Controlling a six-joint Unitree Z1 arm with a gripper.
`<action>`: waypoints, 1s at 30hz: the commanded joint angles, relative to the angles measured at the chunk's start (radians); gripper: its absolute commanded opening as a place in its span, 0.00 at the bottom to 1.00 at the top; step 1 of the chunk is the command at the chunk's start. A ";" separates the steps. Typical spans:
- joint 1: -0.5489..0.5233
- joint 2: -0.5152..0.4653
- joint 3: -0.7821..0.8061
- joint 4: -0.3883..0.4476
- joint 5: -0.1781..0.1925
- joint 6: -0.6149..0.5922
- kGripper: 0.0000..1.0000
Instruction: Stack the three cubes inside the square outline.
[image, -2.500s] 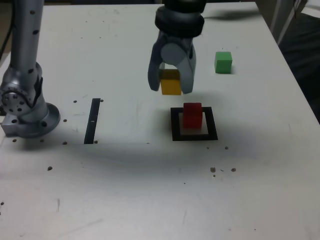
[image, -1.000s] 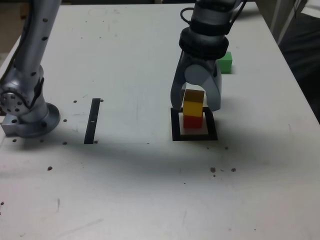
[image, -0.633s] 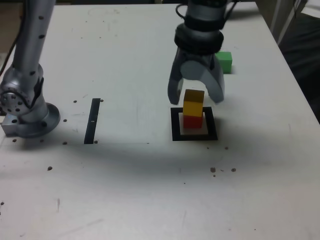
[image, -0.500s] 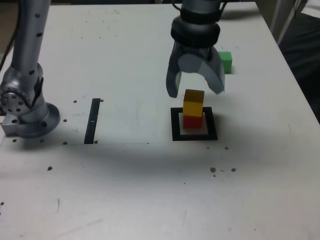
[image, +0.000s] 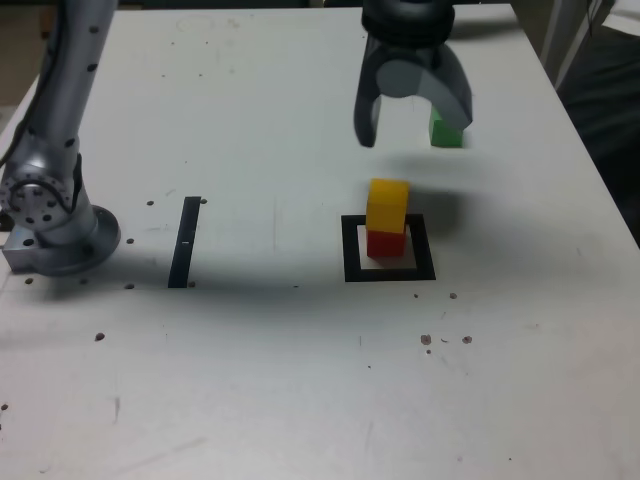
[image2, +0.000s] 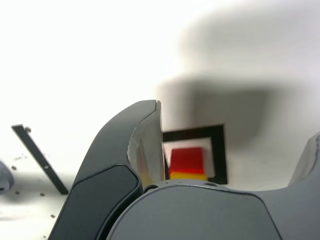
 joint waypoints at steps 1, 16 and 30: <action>0.017 0.022 -0.025 0.006 0.001 0.012 1.00; 0.137 0.177 -0.221 0.032 -0.008 0.093 0.99; 0.199 0.295 -0.363 0.060 -0.010 0.148 0.95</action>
